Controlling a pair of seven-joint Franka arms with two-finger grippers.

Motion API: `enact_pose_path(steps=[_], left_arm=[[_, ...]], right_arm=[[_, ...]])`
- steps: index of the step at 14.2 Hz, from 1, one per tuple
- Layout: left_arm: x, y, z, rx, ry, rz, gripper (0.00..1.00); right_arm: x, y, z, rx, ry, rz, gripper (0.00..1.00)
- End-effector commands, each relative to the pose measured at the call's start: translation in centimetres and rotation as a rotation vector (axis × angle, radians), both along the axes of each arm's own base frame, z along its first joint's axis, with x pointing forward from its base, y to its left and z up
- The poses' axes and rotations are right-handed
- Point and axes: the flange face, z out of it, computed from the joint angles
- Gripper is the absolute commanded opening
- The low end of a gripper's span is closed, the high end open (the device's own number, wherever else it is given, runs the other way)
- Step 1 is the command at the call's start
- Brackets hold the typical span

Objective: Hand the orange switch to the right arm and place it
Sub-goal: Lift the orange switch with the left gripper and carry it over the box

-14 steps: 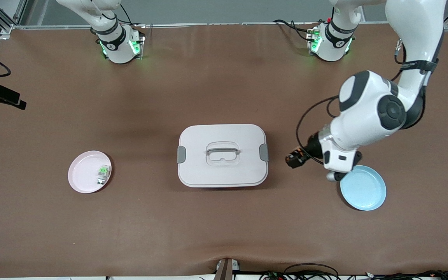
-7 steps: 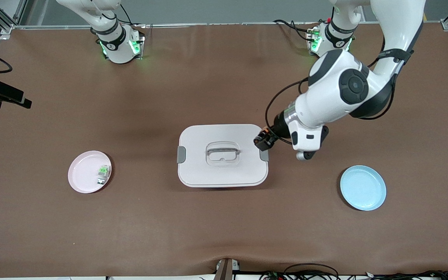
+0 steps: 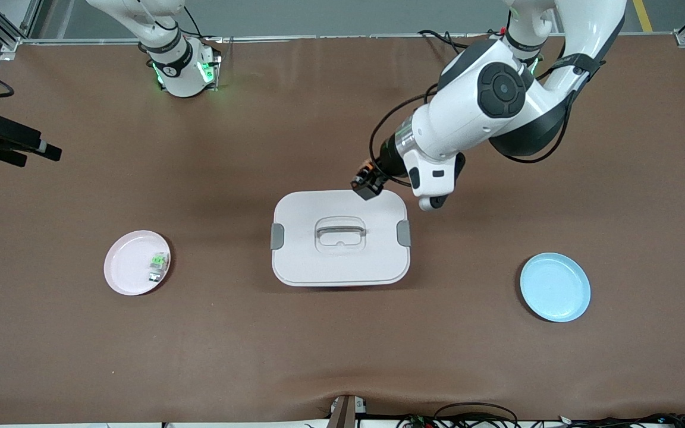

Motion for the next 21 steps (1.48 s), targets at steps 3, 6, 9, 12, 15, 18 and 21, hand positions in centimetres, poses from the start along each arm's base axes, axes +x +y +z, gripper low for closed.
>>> enact_pose_path(steps=[3,6,9,12,15,18,21], left_arm=[[-2.0,-2.8,2.7,-0.1,0.103,0.026,0.0],[-3.4,-5.3,3.5,-0.113,0.13,0.034,0.0],[-4.0,-6.2,3.6,-0.114,0.149,0.053,0.0],[-4.5,-7.3,3.3,-0.12,0.165,0.062,0.0],[-4.6,-8.0,3.1,-0.134,0.163,0.068,0.0],[-4.4,-8.0,2.8,-0.137,0.164,0.072,0.0],[-4.2,-8.0,2.4,-0.134,0.166,0.071,0.0]], right_arm=[[-4.3,2.7,-0.5,0.147,-0.04,-0.131,1.0],[-7.1,3.4,-1.8,0.231,-0.054,-0.178,1.0],[-9.3,4.8,-1.4,0.245,-0.067,-0.22,1.0],[-11.2,7.8,-0.7,0.232,-0.073,-0.263,1.0],[-13.4,11.7,-1.2,0.285,-0.081,-0.338,1.0],[-15.6,17.0,-1.2,0.267,-0.077,-0.38,1.0],[-17.0,22.4,-1.9,0.246,-0.095,-0.43,1.0]])
